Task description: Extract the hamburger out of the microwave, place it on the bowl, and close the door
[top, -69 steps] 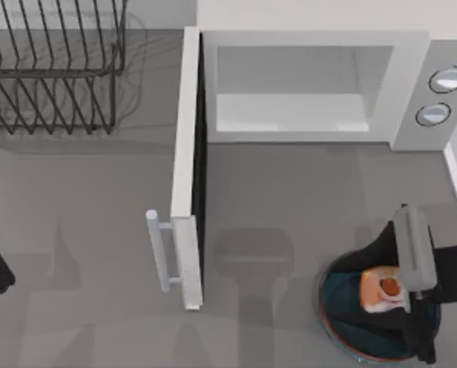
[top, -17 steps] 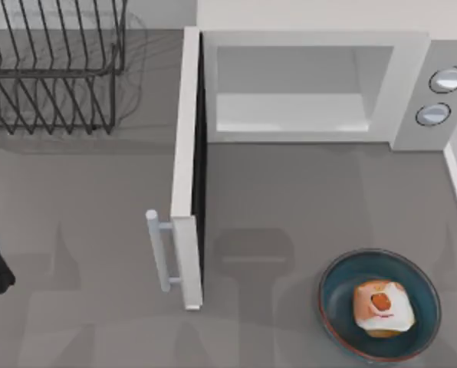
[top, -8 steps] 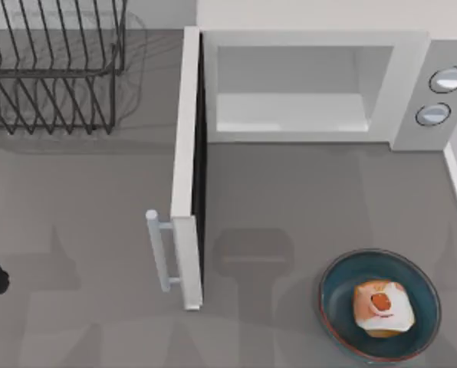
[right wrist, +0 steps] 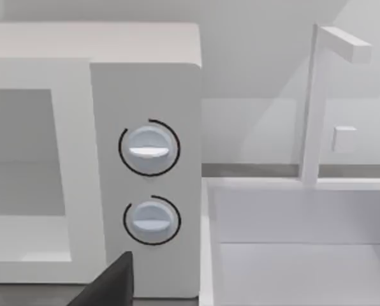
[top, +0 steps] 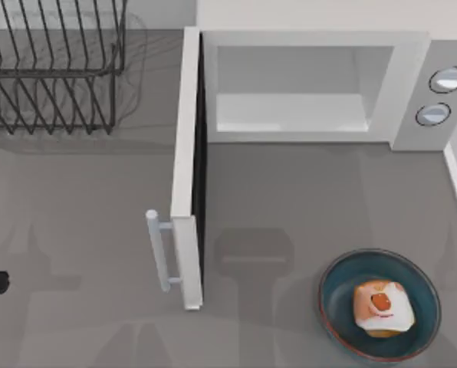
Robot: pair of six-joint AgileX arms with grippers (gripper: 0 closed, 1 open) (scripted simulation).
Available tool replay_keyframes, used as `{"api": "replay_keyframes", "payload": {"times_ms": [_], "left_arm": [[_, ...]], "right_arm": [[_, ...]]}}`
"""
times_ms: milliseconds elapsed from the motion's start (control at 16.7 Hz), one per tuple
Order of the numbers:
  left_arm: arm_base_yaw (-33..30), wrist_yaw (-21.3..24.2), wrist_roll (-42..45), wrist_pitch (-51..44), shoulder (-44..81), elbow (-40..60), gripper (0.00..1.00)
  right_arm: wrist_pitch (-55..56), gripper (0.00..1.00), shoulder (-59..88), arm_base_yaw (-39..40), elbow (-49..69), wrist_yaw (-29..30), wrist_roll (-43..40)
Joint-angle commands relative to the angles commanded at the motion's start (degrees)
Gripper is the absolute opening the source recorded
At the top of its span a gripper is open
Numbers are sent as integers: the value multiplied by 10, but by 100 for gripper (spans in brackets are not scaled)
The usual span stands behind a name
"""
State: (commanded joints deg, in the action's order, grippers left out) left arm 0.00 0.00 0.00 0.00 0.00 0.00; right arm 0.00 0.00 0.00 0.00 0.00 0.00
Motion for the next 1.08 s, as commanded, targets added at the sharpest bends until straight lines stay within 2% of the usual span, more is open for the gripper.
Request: {"api": "replay_keyframes", "payload": {"times_ms": [60,120,660,780,1080], "left_arm": [[0,0,0,0,0,0,2],[0,0,0,0,0,0,0],[2,2,0,-2,-2,0,0],[24,24,0,-20,-17,4,0],[123,123,-1,-86,-70,16,0]], "right_arm": [[0,100,0,0,0,0,0],[0,100,0,0,0,0,0],[0,100,0,0,0,0,0],[0,100,0,0,0,0,0],[0,100,0,0,0,0,0]]}}
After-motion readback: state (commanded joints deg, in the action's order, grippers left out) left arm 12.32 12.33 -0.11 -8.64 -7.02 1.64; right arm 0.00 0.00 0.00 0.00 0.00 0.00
